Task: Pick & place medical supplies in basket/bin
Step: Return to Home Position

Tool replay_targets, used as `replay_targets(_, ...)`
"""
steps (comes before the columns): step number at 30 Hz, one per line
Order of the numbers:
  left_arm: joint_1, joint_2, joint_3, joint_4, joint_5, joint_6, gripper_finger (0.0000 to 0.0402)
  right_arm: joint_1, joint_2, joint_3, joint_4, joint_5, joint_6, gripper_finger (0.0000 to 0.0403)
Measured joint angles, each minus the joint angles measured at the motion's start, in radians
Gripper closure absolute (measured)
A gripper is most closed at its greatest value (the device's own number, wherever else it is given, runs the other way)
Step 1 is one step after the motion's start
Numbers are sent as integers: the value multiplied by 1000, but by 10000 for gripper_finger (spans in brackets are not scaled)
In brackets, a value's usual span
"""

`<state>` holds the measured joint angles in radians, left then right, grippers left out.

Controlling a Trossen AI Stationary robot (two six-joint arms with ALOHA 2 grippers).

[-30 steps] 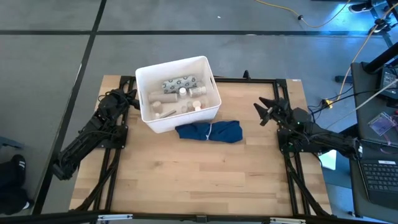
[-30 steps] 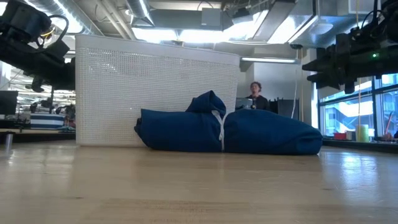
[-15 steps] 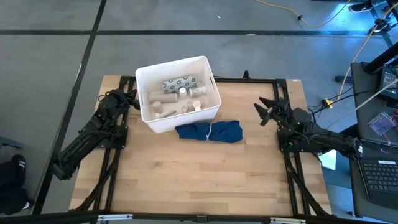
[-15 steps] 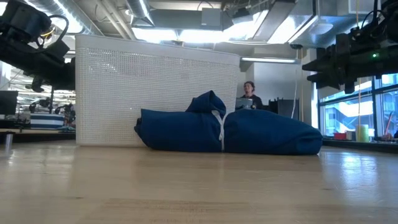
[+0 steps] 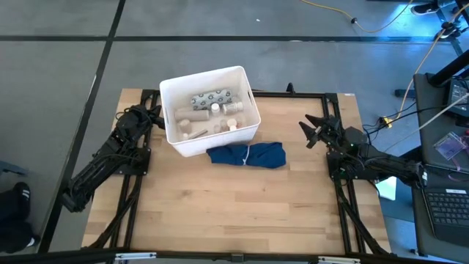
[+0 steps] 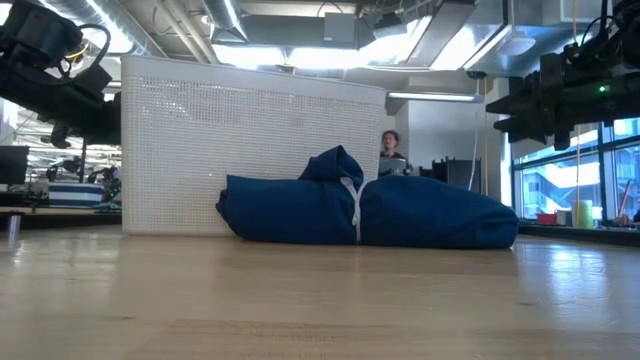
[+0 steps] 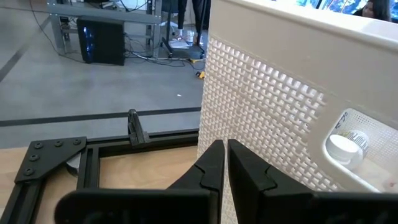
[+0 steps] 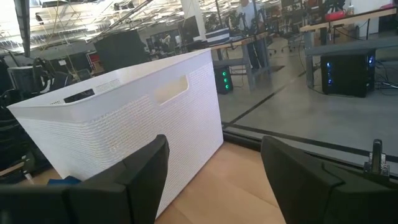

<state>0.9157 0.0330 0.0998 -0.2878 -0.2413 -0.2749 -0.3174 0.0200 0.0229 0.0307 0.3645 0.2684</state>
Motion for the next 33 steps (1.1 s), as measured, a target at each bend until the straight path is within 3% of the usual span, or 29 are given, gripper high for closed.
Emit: replay_targets(33, 0, 0, 0, 0, 0, 0, 384, 53, 0, 0, 0, 0, 0, 147)
